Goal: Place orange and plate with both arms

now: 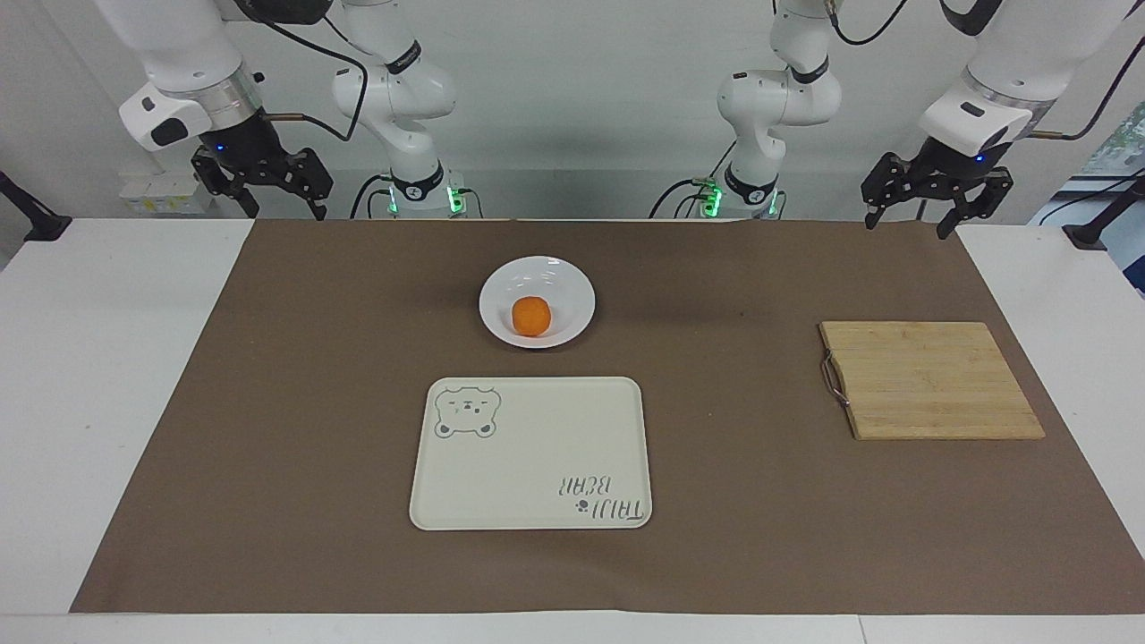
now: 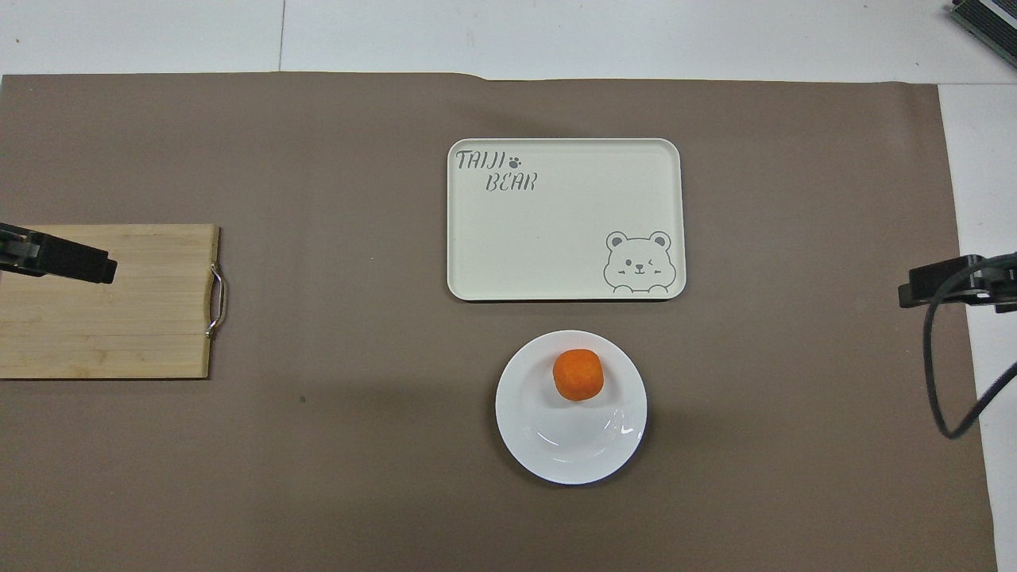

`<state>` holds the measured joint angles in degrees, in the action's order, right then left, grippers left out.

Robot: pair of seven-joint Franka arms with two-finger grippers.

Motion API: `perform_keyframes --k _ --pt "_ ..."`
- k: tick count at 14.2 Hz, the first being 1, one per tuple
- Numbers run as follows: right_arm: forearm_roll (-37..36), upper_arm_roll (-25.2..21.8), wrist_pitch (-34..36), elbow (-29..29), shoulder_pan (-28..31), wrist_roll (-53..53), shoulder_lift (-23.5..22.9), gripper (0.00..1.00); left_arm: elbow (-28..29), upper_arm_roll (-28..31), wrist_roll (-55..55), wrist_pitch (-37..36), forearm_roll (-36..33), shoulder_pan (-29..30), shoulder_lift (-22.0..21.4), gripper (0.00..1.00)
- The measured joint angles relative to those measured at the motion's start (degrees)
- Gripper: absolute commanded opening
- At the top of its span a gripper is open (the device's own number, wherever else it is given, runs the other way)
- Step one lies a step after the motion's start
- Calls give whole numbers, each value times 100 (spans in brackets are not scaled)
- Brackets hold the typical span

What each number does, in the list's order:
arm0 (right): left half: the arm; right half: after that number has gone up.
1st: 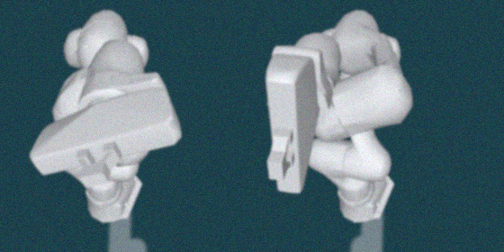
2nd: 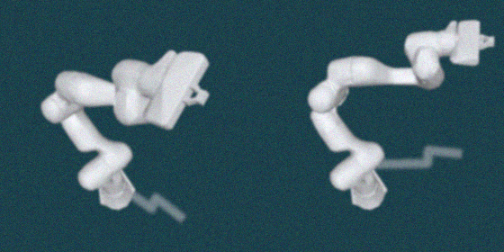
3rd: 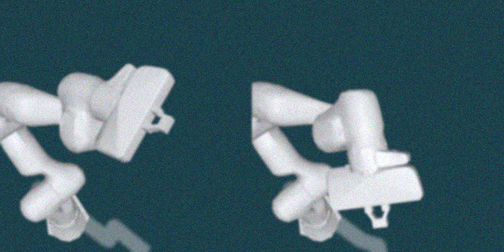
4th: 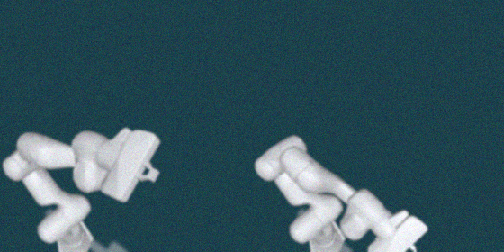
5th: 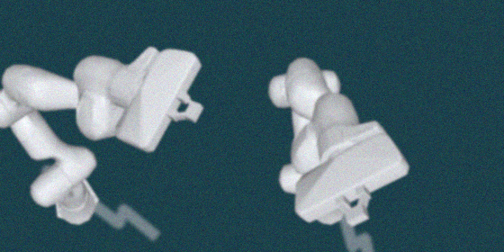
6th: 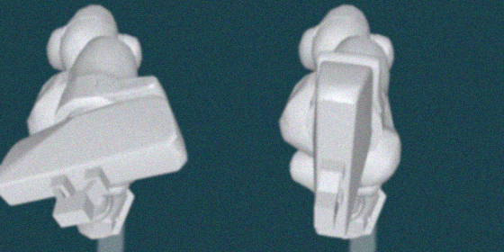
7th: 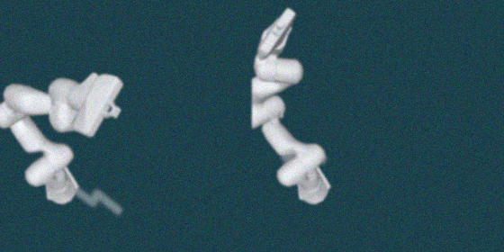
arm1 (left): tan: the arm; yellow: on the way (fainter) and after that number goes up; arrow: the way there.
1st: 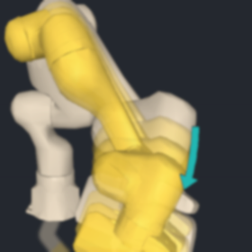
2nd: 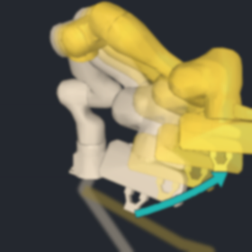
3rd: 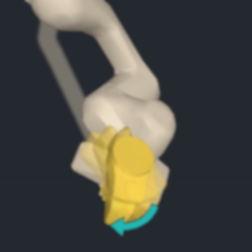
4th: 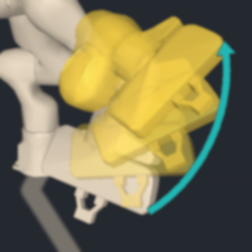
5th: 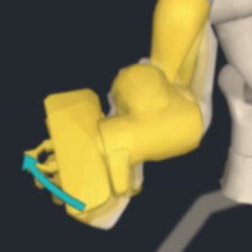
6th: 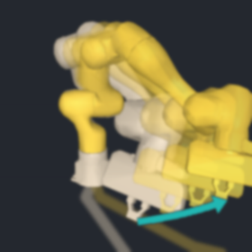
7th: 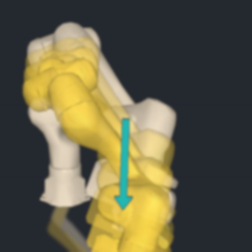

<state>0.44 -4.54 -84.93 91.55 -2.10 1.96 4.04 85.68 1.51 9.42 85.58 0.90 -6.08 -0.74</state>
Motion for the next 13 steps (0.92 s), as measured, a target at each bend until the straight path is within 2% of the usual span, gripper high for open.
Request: perform_keyframes --k 11,13 --pt "14 15 43 14 -7 -113 3 100 0 -37 -1 0 -2 9 0 100" --pt "138 26 -2 157 -7 -130 11 100 0 -50 -1 0 -2 9 0 100"
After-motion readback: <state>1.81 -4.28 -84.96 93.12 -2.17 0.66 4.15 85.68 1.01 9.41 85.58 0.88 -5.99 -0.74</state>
